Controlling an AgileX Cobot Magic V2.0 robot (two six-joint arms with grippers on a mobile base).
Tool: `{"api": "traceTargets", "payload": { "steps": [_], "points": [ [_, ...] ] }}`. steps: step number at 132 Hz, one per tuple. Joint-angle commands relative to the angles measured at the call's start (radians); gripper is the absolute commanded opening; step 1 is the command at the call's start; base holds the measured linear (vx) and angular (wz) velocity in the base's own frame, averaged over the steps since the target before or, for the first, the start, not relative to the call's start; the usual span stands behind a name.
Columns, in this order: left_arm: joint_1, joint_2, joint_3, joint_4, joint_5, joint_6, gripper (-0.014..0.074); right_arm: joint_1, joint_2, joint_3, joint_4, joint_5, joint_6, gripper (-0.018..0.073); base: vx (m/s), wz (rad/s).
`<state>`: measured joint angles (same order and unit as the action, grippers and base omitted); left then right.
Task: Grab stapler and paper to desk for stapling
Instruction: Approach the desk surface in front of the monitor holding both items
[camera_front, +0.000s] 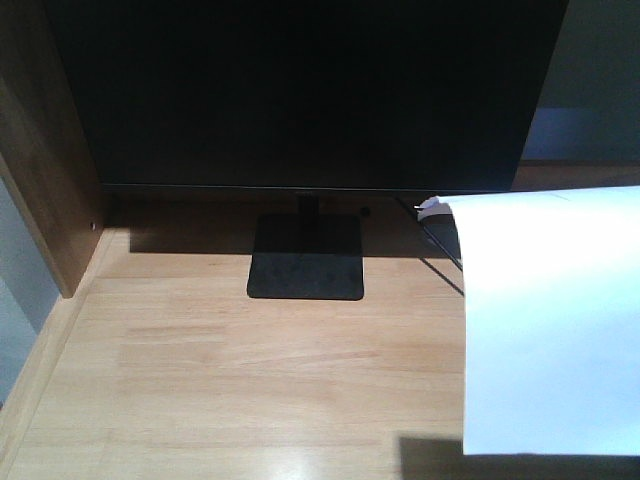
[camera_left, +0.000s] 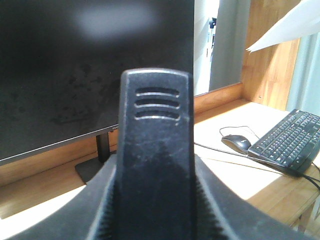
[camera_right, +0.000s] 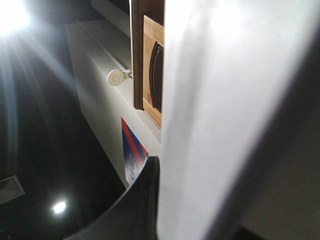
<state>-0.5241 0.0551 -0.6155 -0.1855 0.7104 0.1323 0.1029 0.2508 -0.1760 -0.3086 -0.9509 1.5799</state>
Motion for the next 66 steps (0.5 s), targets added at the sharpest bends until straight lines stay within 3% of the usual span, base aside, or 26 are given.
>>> {"api": "traceTargets", "payload": {
  "steps": [1, 27, 55, 66],
  "points": [
    [-0.002, 0.013, -0.024, -0.017, -0.126, 0.001, -0.0006, -0.004, 0.012, -0.025, 0.007, -0.036, -0.005, -0.0006, 0.00, 0.00],
    [-0.002, 0.049, -0.024, -0.016, -0.165, 0.001, -0.0006, -0.004, 0.012, -0.025, 0.007, -0.036, -0.005, -0.0006, 0.00, 0.00],
    [-0.002, 0.239, -0.024, -0.016, -0.268, 0.004, -0.0006, -0.004, 0.012, -0.025, 0.007, -0.036, -0.005, -0.0006, 0.00, 0.00],
    [-0.002, 0.350, -0.024, -0.034, -0.335, 0.058, -0.0006, -0.004, 0.012, -0.025, 0.007, -0.036, -0.005, -0.0006, 0.00, 0.00]
  ]
}}
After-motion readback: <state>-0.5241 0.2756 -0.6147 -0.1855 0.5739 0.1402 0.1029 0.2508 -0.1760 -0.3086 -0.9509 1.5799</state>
